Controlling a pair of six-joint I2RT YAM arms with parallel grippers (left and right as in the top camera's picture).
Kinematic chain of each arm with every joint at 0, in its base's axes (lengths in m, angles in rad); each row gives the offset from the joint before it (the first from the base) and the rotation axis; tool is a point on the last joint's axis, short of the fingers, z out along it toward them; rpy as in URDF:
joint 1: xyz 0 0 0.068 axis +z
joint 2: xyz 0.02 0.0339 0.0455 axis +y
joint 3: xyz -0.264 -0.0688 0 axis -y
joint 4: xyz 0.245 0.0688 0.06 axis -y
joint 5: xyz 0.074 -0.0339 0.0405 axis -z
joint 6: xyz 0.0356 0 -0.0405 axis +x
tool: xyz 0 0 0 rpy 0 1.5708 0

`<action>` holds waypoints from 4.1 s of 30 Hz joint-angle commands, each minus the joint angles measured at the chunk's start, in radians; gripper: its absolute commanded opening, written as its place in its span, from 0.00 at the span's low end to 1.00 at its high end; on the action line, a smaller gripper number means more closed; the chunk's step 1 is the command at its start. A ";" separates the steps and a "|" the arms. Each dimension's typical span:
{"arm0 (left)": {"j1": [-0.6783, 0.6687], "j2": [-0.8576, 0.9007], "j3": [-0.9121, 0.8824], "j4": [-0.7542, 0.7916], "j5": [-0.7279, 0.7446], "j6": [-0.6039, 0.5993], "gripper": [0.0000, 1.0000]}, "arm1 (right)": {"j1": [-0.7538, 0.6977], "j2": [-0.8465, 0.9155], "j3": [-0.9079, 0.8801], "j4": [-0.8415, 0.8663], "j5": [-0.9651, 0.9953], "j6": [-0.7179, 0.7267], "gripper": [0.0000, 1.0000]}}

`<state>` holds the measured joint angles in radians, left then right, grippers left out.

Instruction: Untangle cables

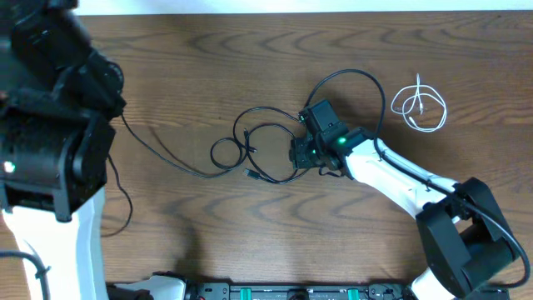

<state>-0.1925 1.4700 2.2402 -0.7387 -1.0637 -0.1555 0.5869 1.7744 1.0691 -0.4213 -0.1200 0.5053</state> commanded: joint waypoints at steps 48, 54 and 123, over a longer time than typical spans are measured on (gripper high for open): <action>0.085 0.046 0.002 -0.368 0.454 -0.180 0.08 | 0.128 0.113 0.000 0.013 0.264 0.243 0.02; 0.111 0.047 0.002 -0.369 0.453 -0.189 0.08 | 0.083 -0.016 0.047 -0.236 0.505 0.283 0.01; 0.167 0.402 -0.407 -0.744 1.407 0.064 0.84 | -0.070 -0.301 0.054 -0.376 0.249 0.220 0.99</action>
<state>0.0288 1.8629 1.9446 -1.5215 0.3332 -0.1654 0.5404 1.4658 1.1130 -0.7982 0.1226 0.7300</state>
